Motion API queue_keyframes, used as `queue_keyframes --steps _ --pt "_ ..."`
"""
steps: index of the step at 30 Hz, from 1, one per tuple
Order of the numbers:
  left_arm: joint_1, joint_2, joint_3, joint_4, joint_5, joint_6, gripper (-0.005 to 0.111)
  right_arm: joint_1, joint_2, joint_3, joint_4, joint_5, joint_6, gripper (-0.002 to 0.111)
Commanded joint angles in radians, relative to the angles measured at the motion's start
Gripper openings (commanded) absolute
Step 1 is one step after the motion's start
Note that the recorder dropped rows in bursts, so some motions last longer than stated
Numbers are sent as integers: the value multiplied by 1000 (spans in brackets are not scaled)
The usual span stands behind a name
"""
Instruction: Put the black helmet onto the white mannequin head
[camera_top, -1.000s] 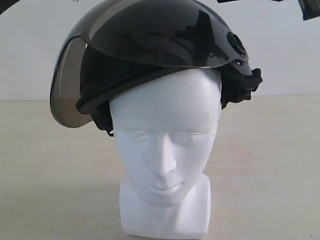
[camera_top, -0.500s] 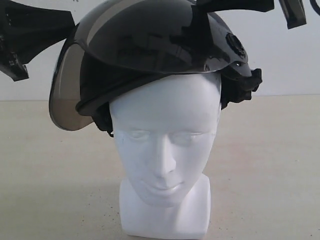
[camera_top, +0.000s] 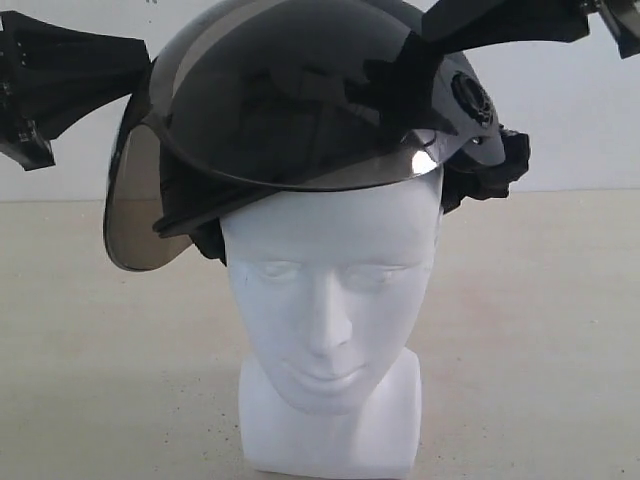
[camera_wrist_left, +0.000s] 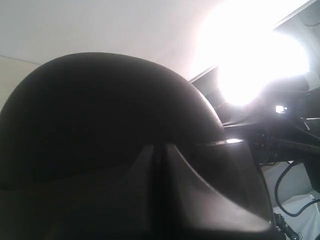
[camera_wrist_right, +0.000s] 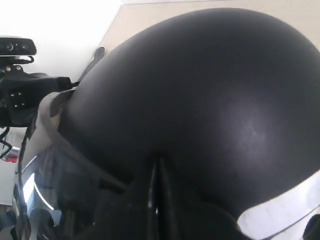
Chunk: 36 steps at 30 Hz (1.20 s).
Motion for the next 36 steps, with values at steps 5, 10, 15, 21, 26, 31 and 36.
queue_keyframes --steps 5,10,15,21,26,31,36 --pt "-61 6 8 140 -27 -9 4 17 -2 20 -94 126 18 0" --pt "-66 -14 8 160 -27 -9 4 17 -9 20 -112 126 18 0" --pt "-81 -26 8 201 -27 -9 4 17 -9 20 -127 126 18 0" --pt "-126 -34 8 232 -27 -9 4 17 -18 20 -166 126 18 0" --pt "-128 -62 27 249 -27 -9 4 20 -45 20 -179 126 19 0" --pt "-128 -64 60 251 -27 -9 4 20 -60 53 -180 126 22 0" --pt "-128 -64 71 251 -27 -9 4 20 -78 141 -182 126 5 0"
